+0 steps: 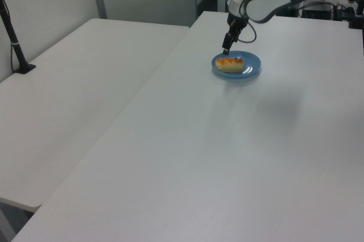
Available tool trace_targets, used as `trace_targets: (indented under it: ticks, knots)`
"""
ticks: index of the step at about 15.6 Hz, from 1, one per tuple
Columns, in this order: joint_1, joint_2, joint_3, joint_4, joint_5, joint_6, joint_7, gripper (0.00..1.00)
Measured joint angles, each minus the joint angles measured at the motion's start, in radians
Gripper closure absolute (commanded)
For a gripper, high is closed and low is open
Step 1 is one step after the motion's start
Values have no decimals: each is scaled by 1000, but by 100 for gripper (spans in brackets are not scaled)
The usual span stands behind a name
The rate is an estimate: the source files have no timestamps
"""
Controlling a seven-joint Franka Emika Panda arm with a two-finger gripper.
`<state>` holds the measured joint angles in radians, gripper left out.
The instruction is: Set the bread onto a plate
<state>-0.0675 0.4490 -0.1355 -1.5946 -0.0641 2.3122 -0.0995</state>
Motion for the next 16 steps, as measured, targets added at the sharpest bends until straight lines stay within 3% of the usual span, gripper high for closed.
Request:
trace_targets:
  ticks: [5,9,16]
  knots:
    - [66,-194,5,1,9,-344,81,0]
    - [95,-309,54,-4,23,-546,151,0]
    - [110,-369,81,-10,29,-607,161,0]
